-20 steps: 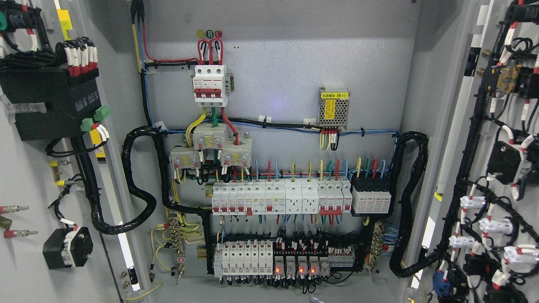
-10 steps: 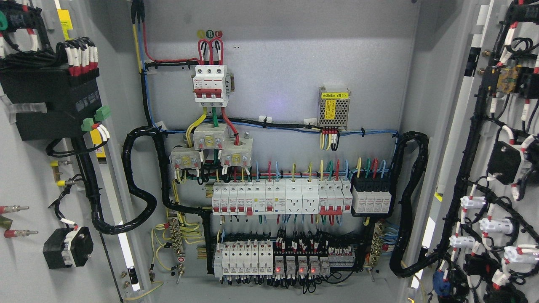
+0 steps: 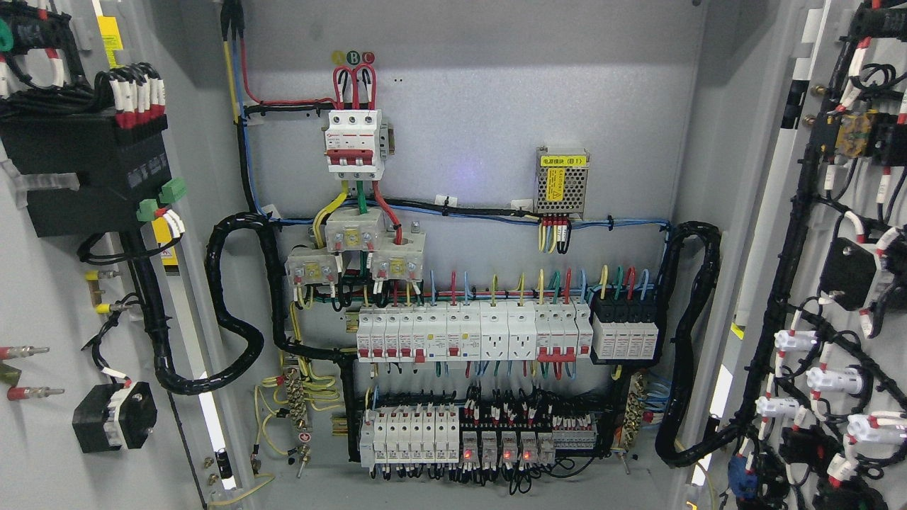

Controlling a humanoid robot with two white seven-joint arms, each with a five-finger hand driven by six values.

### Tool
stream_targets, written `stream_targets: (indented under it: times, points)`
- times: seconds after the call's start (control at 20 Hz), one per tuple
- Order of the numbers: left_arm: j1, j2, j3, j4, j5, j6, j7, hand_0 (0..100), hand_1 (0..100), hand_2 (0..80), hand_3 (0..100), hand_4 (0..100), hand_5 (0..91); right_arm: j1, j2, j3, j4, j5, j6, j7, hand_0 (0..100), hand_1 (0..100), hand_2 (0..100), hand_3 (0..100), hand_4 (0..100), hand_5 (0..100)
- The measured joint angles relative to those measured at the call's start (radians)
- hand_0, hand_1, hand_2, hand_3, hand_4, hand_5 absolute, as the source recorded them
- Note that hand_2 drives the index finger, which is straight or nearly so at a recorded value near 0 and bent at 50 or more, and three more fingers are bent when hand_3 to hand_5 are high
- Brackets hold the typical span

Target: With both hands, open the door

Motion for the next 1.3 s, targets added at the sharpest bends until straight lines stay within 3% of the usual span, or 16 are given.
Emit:
stream_targets:
  times: [0.2,0.8,1.05,1.3]
  points:
    - [0.028,-0.011,0.019,-0.054,0.011,-0.043,-0.070,12,56,0.0,0,0,0.0,0.005,-0.004,-0.025,-0.005,-0.030,-0.004,-0.004,0,50,4,0,0,0]
    - [0.052,-0.027,0.228,-0.136,0.187,-0.041,-0.111,12,56,0.0,0,0,0.0,-0.039,-0.029,-0.064,-0.014,-0.070,-0.002,-0.009,0,50,4,0,0,0]
    - [0.054,-0.031,0.324,-0.150,0.273,0.022,-0.247,12,56,0.0,0,0,0.0,-0.051,-0.038,-0.073,-0.015,-0.075,-0.001,-0.009,0,50,4,0,0,0]
    - [0.054,-0.035,0.413,-0.158,0.316,0.037,-0.290,12,56,0.0,0,0,0.0,-0.055,-0.043,-0.095,-0.015,-0.079,0.000,-0.009,0,50,4,0,0,0]
